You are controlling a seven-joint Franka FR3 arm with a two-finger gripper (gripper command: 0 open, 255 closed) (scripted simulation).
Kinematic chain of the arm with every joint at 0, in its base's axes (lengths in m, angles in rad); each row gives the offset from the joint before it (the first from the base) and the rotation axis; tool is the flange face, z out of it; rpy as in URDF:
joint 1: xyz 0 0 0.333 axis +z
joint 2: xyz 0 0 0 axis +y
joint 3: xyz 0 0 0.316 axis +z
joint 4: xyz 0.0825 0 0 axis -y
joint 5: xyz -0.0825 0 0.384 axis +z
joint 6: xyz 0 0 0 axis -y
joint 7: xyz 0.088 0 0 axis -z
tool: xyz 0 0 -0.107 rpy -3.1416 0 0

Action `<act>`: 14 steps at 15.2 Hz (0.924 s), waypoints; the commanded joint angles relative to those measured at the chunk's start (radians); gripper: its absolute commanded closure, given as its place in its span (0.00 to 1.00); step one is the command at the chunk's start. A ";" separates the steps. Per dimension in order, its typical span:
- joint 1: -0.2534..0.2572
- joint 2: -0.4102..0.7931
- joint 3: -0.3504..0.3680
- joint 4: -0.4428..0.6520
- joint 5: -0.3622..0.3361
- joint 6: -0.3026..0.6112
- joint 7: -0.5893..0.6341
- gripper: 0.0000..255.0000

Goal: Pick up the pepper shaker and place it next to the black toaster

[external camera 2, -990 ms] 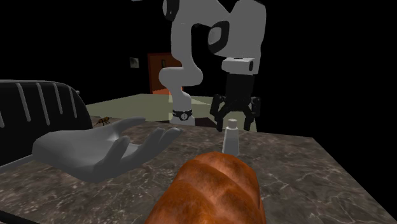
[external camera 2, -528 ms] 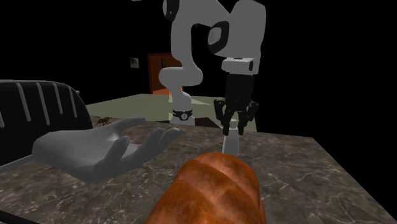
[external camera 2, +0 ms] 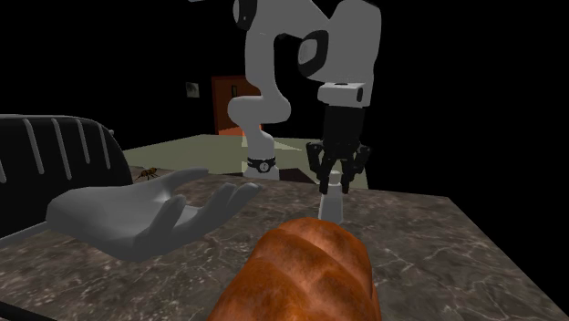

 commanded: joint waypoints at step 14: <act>0.001 -0.091 0.002 0.092 0.026 -0.181 -0.031 1.00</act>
